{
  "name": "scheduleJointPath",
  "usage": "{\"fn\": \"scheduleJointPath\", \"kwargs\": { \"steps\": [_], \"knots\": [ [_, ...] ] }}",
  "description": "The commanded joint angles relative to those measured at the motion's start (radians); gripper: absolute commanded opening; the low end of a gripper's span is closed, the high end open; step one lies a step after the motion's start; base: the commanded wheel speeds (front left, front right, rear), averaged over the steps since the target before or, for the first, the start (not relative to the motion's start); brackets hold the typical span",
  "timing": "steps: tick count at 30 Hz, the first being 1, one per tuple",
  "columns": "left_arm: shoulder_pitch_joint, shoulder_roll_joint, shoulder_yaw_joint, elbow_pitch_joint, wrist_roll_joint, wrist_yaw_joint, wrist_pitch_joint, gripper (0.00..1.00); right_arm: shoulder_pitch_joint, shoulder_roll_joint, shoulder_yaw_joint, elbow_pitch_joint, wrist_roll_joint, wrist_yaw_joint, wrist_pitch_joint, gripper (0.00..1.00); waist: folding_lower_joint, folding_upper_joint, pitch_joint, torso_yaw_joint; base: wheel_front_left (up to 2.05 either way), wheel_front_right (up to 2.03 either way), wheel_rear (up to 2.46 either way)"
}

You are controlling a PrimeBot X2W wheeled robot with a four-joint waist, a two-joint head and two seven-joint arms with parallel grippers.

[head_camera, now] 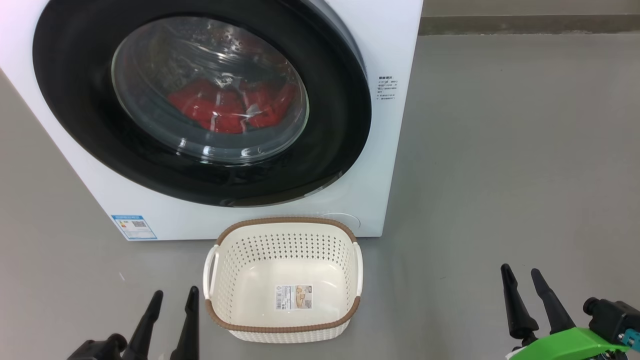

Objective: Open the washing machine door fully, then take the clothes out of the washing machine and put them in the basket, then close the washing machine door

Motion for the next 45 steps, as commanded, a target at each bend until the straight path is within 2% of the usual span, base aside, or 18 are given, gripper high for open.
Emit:
{"fn": "scheduleJointPath", "kwargs": {
  "steps": [1, 14, 29, 41, 45],
  "knots": [
    [-0.007, 0.016, 0.020, -0.030, 0.041, -0.007, -0.019, 1.00, -0.002, -0.012, 0.013, -0.031, -0.043, 0.001, -0.017, 1.00, -0.0001, -0.0001, 0.001, 0.000, 0.00, 0.00, 0.00],
    [0.000, 0.013, 0.021, -0.021, 0.188, -0.017, -0.056, 1.00, 0.018, -0.012, 0.006, -0.042, -0.172, 0.001, -0.054, 1.00, -0.0001, -0.0001, -0.001, -0.001, 0.00, 0.00, 0.00],
    [0.009, 0.006, 0.038, -0.002, 0.309, -0.023, -0.095, 1.00, 0.041, -0.014, 0.001, -0.057, -0.291, 0.001, -0.094, 1.00, -0.0001, -0.0001, -0.002, -0.006, 0.00, 0.00, 0.00],
    [0.010, 0.003, 0.036, -0.006, 0.298, -0.024, -0.095, 1.00, 0.044, -0.014, -0.002, -0.066, -0.281, 0.001, -0.094, 1.00, -0.0001, -0.0001, 0.000, -0.007, 0.00, 0.00, 0.00],
    [0.007, 0.004, 0.031, -0.006, 0.292, -0.024, -0.095, 1.00, 0.036, -0.014, 0.000, -0.081, -0.222, 0.001, -0.094, 1.00, -0.0001, -0.0001, 0.001, -0.007, 0.00, 0.00, 0.00]
  ]
}}
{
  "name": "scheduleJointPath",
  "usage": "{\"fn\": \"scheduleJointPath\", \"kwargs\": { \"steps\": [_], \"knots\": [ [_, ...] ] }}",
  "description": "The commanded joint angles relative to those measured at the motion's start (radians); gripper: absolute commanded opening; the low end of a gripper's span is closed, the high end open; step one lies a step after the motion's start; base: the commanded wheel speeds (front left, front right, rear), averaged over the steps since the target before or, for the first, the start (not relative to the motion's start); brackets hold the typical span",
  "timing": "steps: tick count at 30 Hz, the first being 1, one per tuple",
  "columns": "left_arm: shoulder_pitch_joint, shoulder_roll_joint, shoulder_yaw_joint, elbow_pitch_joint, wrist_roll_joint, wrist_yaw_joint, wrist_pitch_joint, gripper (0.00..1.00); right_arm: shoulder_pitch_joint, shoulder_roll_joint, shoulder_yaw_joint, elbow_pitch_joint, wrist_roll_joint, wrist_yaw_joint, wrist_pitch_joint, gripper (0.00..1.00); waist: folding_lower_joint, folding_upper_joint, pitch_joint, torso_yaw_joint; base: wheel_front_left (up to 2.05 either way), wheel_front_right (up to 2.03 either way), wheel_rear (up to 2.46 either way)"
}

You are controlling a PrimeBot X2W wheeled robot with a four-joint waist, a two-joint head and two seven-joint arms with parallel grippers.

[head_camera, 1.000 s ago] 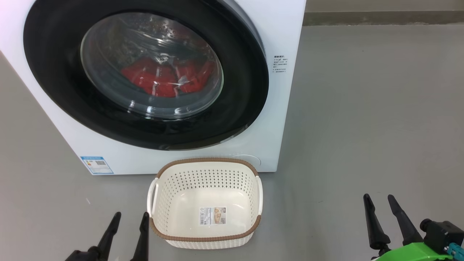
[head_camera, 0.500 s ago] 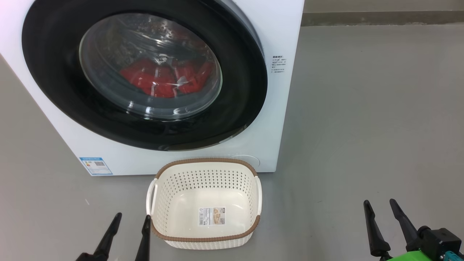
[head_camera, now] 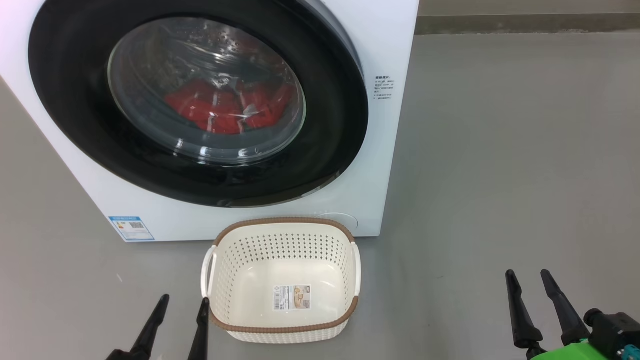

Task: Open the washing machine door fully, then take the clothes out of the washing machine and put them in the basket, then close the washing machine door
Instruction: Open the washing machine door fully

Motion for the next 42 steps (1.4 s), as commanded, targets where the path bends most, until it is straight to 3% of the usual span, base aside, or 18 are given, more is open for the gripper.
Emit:
{"fn": "scheduleJointPath", "kwargs": {
  "steps": [1, 2, 3, 4, 12, 22, 33, 42],
  "knots": [
    [-0.016, 0.008, 0.028, -0.026, -0.005, -0.005, -0.012, 1.00, -0.023, -0.014, 0.026, -0.030, 0.023, 0.001, -0.012, 0.56, 0.0000, 0.0000, 0.001, 0.000, 0.00, 0.00, 0.00],
    [-0.017, 0.008, 0.026, -0.027, -0.006, -0.005, -0.012, 1.00, -0.030, -0.014, 0.027, -0.033, 0.039, 0.001, -0.012, 0.37, 0.0000, 0.0000, 0.002, 0.000, 0.00, 0.00, 0.00],
    [-0.019, 0.008, 0.024, -0.028, -0.007, -0.005, -0.012, 1.00, -0.039, -0.014, 0.031, -0.035, 0.060, 0.001, -0.012, 0.07, 0.0000, 0.0000, 0.003, 0.000, 0.00, 0.00, 0.00],
    [-0.020, 0.008, 0.021, -0.029, -0.008, -0.005, -0.012, 1.00, -0.051, -0.014, 0.036, -0.036, 0.093, 0.001, -0.012, 0.00, 0.0000, 0.0000, 0.005, 0.000, 0.00, 0.00, 0.00],
    [-0.046, 0.005, -0.017, -0.036, -0.028, -0.005, -0.012, 1.00, -0.232, -0.014, 0.063, -0.056, 0.280, 0.001, -0.012, 0.00, 0.0000, 0.0000, 0.058, 0.013, 0.00, 0.00, 0.00],
    [-0.114, 0.015, -0.077, -0.034, -0.067, -0.006, -0.012, 1.00, -0.487, -0.014, 0.084, -0.051, 0.398, 0.001, -0.012, 0.00, 0.0000, 0.0000, 0.151, 0.073, 0.00, 0.00, 0.00],
    [-0.192, 0.037, -0.130, -0.026, -0.081, -0.006, -0.012, 1.00, -0.753, -0.145, 0.264, 0.063, 0.691, 0.001, 0.044, 0.00, 0.0000, 0.0000, 0.256, 0.142, 0.00, 0.00, 0.00],
    [-0.244, 0.043, -0.157, -0.021, -0.099, -0.006, -0.012, 1.00, -0.926, -0.240, 0.340, 0.106, 0.959, 0.001, 0.218, 0.00, 0.0000, 0.0000, 0.335, 0.168, 0.00, 0.00, 0.00]
  ]
}}
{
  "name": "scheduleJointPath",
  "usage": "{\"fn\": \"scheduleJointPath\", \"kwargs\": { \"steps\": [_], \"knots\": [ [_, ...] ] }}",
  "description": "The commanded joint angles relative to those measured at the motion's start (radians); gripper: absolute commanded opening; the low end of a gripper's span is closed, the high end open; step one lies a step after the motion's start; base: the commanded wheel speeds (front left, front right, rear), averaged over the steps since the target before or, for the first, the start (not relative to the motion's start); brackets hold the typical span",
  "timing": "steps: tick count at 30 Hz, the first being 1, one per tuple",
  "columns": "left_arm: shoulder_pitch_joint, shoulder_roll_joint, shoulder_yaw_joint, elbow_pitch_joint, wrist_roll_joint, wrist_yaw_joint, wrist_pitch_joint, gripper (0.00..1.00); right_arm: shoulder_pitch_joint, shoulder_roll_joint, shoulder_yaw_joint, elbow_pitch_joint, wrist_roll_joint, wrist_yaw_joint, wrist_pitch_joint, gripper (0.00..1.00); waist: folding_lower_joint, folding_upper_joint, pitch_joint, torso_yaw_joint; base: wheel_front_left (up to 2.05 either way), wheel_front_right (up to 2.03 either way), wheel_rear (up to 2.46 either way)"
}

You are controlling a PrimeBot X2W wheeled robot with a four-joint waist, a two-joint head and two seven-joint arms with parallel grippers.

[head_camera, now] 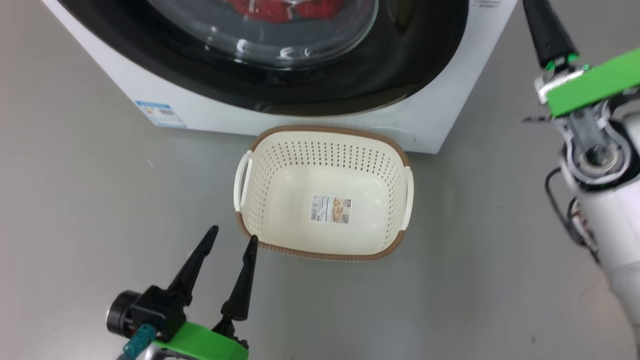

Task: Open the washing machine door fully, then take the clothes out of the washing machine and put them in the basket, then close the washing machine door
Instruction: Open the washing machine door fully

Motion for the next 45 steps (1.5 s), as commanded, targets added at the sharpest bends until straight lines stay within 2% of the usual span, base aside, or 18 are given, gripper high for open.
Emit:
{"fn": "scheduleJointPath", "kwargs": {
  "steps": [1, 7, 17, 30, 37, 45],
  "knots": [
    [-0.032, 0.019, 0.025, -0.019, -0.014, -0.006, -0.012, 1.00, -0.049, -0.018, 0.019, -0.022, 0.039, 0.001, 0.036, 0.00, 0.0000, 0.0000, 0.036, 0.019, 0.00, 0.00, 0.00],
    [-0.062, 0.022, 0.011, -0.015, -0.025, -0.006, -0.012, 1.00, -0.145, -0.055, 0.026, 0.015, 0.160, 0.001, 0.167, 0.00, 0.0000, 0.0000, 0.075, 0.033, 0.00, 0.00, 0.00],
    [-0.086, 0.021, 0.004, -0.014, -0.040, -0.006, -0.012, 1.00, -0.291, -0.063, 0.013, 0.144, 0.325, 0.001, 0.399, 0.00, 0.0000, 0.0000, 0.126, 0.045, 0.00, 0.00, 0.00],
    [-0.105, 0.012, -0.005, -0.008, -0.053, -0.006, -0.012, 1.00, -0.420, -0.037, 0.061, 0.317, 0.388, 0.001, 0.591, 0.00, -0.0001, 0.0000, 0.149, 0.058, 0.00, 0.00, 0.00],
    [-0.094, 0.007, -0.001, -0.004, -0.051, -0.006, -0.012, 1.00, -0.400, -0.027, 0.081, 0.341, 0.414, 0.001, 0.657, 0.00, -0.0001, 0.0000, 0.120, 0.054, 0.00, 0.00, 0.00],
    [-0.080, 0.005, -0.005, 0.002, -0.047, -0.006, -0.012, 1.00, -0.334, -0.015, 0.106, 0.304, 0.419, 0.001, 0.692, 0.00, -0.0001, 0.0000, 0.080, 0.043, 0.00, 0.00, 0.00]
  ]
}}
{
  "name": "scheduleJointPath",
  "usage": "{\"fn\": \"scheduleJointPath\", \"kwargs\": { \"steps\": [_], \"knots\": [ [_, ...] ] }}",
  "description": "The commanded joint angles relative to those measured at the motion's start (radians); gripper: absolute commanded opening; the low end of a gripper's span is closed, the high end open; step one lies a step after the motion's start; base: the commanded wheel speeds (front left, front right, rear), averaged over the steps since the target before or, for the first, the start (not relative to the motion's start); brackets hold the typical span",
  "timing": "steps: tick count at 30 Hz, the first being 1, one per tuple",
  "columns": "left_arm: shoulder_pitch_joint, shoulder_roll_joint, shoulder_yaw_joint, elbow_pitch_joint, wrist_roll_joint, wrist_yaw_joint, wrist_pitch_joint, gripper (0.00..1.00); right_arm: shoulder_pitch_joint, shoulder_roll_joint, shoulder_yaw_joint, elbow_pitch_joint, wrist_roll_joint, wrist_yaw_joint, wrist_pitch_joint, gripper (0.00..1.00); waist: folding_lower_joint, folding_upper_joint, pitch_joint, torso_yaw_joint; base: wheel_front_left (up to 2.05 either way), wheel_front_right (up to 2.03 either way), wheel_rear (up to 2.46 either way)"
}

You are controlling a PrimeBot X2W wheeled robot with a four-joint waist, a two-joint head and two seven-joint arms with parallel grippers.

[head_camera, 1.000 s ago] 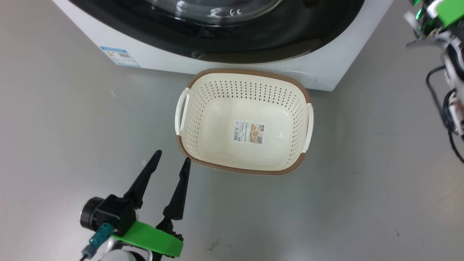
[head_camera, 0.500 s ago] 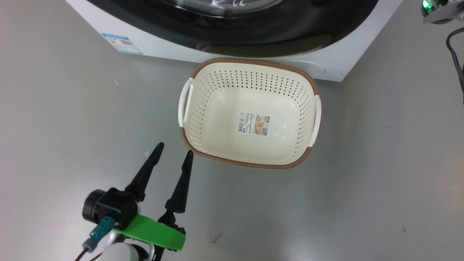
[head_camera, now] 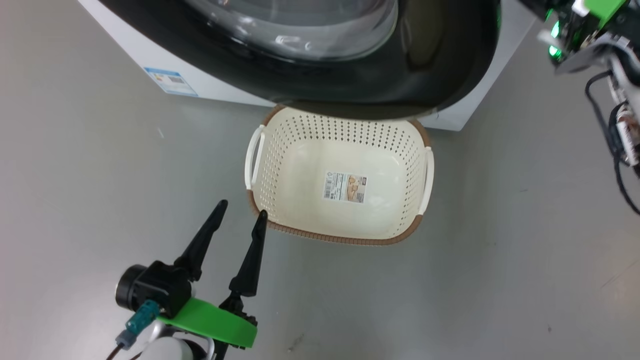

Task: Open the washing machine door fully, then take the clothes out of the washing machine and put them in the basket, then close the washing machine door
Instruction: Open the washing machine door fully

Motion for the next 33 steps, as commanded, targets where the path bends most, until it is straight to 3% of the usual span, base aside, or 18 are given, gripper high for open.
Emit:
{"fn": "scheduleJointPath", "kwargs": {
  "steps": [1, 24, 33],
  "knots": [
    [0.017, 0.014, 0.029, -0.016, 0.001, -0.006, -0.009, 1.00, 0.033, 0.034, 0.017, -0.043, 0.010, 0.005, 0.012, 0.00, 0.0000, 0.0000, -0.018, -0.006, 0.00, 0.00, 0.00],
    [0.111, 0.013, 0.061, -0.021, 0.027, -0.006, -0.009, 1.00, 0.324, 0.075, 0.084, -0.239, 0.033, 0.005, 0.088, 0.00, 0.0000, 0.0000, -0.170, -0.038, 0.00, 0.00, 0.00],
    [0.122, 0.008, 0.068, -0.029, 0.029, -0.006, -0.009, 1.00, 0.353, 0.082, 0.088, -0.269, 0.002, 0.005, 0.054, 0.00, 0.0000, 0.0000, -0.180, -0.040, 0.00, 0.00, 0.00]
  ]
}}
